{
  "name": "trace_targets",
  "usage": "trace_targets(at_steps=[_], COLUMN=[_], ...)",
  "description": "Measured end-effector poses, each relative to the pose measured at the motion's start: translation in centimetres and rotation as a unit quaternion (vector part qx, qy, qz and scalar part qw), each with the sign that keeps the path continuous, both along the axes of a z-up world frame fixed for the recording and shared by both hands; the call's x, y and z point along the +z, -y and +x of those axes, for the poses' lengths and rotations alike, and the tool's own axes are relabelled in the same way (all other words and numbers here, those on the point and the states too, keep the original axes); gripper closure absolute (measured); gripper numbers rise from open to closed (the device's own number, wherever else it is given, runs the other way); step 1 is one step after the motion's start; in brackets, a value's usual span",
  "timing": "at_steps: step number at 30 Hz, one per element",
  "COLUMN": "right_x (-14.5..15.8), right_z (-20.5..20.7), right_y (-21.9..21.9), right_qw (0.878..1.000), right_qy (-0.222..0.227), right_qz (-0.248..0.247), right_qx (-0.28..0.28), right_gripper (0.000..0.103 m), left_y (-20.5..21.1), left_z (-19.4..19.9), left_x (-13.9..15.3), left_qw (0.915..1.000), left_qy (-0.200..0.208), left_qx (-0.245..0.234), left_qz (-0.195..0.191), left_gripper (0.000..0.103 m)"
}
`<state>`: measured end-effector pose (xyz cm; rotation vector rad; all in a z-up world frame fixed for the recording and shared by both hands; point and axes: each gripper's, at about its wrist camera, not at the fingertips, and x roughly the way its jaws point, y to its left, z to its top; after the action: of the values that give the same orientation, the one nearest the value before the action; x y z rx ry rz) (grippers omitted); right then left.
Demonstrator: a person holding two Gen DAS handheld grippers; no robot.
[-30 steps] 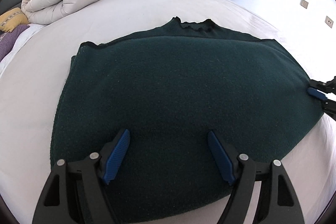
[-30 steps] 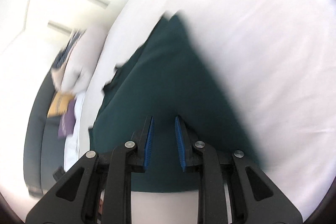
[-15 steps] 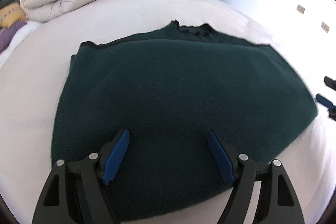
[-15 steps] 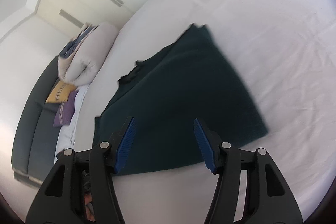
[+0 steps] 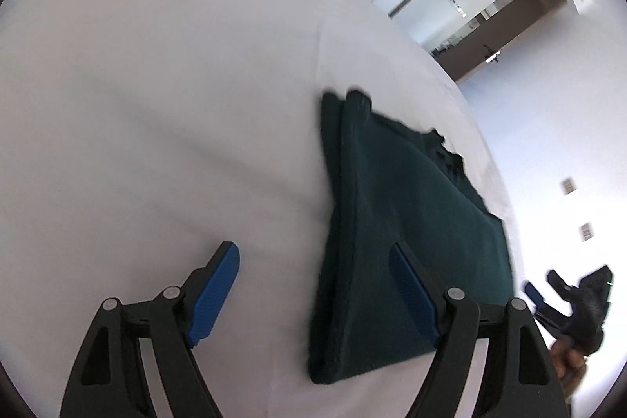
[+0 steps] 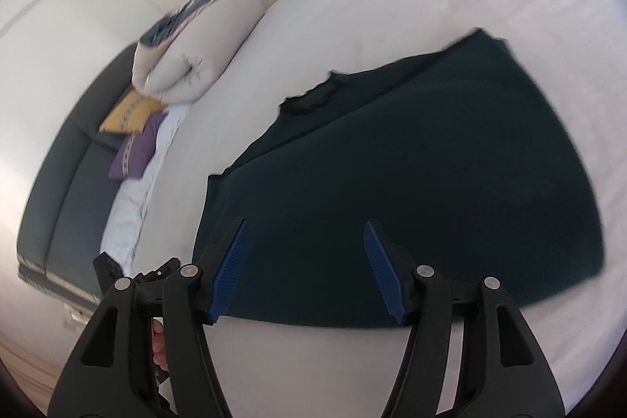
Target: Fold small clothes
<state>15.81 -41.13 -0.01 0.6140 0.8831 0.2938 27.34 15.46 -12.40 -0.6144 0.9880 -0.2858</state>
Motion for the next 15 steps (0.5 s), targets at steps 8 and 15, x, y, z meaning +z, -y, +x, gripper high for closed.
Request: trace_targets(at_steps=[8,15], right_x=[-0.5,-1.8], right_z=[6.1,10.0], right_y=[-6.8,-11.5], right_qw=[0.997,0.991], right_qy=[-0.032,-0.068], right_qz=[0.014,0.045], right_qx=[0.070,0.109], right_gripper=[0.044,0.044], left_y=[2.4,1.7], left_z=[2.0,3.6], left_x=[-1.5,-2.8], left_qw=[0.9901,0.9771], left_qy=[-0.042,-0.087], left_qx=[-0.080,-0.090], left_qz=[-0.107,-0.172], left_gripper=[0.022,0.042])
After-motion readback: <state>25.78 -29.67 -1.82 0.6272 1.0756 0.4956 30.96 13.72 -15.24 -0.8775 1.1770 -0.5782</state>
